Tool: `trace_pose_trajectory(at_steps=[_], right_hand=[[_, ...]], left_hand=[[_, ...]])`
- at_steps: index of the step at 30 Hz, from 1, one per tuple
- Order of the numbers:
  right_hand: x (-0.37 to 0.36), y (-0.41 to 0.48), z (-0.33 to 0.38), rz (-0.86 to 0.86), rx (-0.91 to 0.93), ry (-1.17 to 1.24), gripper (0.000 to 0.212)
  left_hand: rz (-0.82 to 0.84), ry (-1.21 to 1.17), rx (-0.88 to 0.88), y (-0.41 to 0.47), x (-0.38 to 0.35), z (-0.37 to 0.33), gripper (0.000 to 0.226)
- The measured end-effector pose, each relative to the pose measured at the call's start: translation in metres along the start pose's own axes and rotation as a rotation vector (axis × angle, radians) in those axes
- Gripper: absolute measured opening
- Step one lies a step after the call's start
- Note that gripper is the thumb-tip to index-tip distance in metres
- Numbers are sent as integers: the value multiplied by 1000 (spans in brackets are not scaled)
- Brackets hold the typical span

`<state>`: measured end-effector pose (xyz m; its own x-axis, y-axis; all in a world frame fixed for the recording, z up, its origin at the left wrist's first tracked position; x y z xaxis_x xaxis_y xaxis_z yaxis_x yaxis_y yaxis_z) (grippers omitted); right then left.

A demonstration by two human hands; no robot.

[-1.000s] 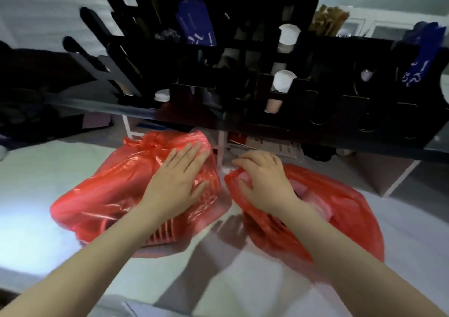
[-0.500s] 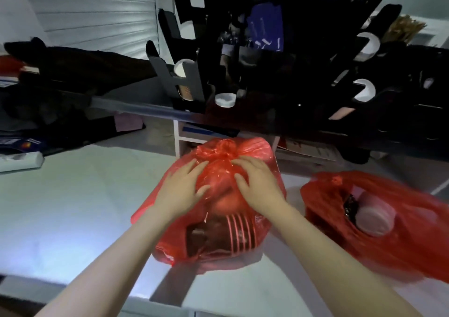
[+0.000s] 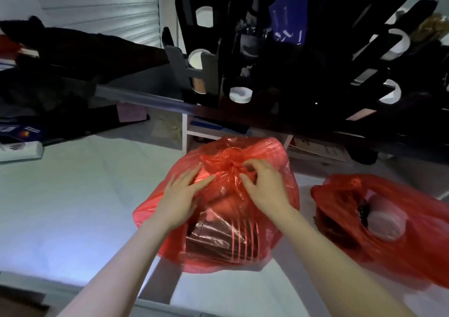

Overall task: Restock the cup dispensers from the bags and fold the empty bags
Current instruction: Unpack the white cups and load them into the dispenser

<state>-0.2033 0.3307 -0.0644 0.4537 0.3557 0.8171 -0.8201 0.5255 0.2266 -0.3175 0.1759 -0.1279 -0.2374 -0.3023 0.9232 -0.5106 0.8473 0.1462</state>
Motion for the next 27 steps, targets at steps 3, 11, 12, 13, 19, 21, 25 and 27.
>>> trace_pose_trajectory(at_steps=[3,11,12,13,19,21,25,27], right_hand=[[12,17,3,-92,41,-20,52],[-2,42,-5,90,112,-149,76],[-4,41,-6,111,146,-178,66],[-4,41,-6,112,180,-187,52],[8,37,-13,78,191,84,43],[12,37,-19,72,157,222,39],[25,42,-30,-18,71,481,35],[33,45,-33,-81,53,495,31]], left_hand=[[27,-25,-4,2,0,-7,77],[-130,-248,72,9,24,-20,45],[-175,-258,71,11,28,-24,42],[-207,-267,72,14,31,-27,39],[-222,-279,102,30,25,-48,62],[-181,-261,110,36,17,-51,72],[-182,-163,191,46,11,-48,75],[-198,-138,206,48,11,-48,72]])
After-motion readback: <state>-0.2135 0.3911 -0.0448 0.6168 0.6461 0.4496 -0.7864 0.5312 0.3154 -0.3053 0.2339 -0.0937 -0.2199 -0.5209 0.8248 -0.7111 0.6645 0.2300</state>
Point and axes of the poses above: each hand's wrist, its own y-axis towards the middle knuckle, its own x-axis out of the back of the hand, z = x × y, the point moved 7 cm from there along y, towards the middle knuckle, and after that the axes turned 5 degrees about z, right-handed, at the moved point
